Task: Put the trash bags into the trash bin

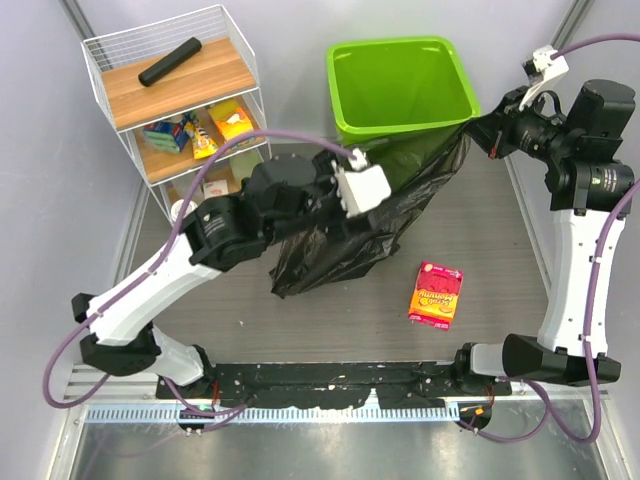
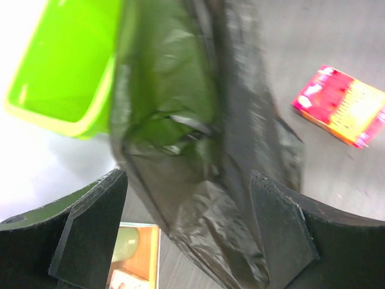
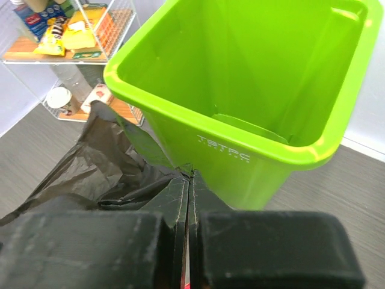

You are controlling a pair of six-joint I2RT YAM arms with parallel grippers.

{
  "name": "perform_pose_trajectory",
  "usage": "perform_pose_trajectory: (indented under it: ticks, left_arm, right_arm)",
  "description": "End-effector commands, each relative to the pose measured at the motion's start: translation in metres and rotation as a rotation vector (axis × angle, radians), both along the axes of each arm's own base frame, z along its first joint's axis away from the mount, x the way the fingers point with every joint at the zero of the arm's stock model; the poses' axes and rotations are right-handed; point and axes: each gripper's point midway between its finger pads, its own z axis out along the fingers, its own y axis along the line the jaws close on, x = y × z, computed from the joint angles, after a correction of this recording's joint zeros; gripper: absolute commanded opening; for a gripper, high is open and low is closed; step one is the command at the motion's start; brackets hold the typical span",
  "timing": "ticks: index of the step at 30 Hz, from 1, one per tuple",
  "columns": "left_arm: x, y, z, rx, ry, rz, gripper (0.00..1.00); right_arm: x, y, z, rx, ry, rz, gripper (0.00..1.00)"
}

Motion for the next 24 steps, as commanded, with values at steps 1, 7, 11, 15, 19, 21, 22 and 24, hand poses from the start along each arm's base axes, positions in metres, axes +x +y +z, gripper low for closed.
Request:
perform_pose_trajectory:
  ticks: [1,7,11,15,19,21,22,24]
  left_arm:
    - [0.064,0.007,0.041,-0.151,-0.087,0.221,0.87]
    - [0.097,-0.006,0.030,-0.123,-0.065,0.195,0.89]
    - [0.108,-0.018,0.019,-0.096,-0.062,0.166,0.90]
    - [0.113,-0.029,0.004,-0.071,-0.026,0.116,0.90]
    - [0.121,-0.032,-0.008,-0.059,0.007,0.097,0.78]
    - [0.120,-0.033,-0.009,-0.066,0.024,0.077,0.68]
    - [0.122,-0.032,-0.012,-0.062,0.035,0.072,0.64]
    - [0.120,-0.030,-0.014,-0.060,0.049,0.058,0.49]
  right_arm:
    - [-0.025,0.015,0.027,-0.001,-0.099,0.092,0.01]
    - [-0.046,0.024,0.036,-0.002,-0.125,0.142,0.01]
    - [-0.058,0.028,0.039,-0.016,-0.137,0.167,0.01]
    - [-0.067,0.033,0.042,-0.014,-0.138,0.193,0.01]
    - [-0.071,0.036,0.043,-0.003,-0.133,0.216,0.02]
    - [-0.073,0.038,0.044,0.001,-0.134,0.228,0.01]
    - [-0.074,0.038,0.045,0.004,-0.134,0.231,0.01]
    - [-0.077,0.040,0.048,0.010,-0.139,0.244,0.01]
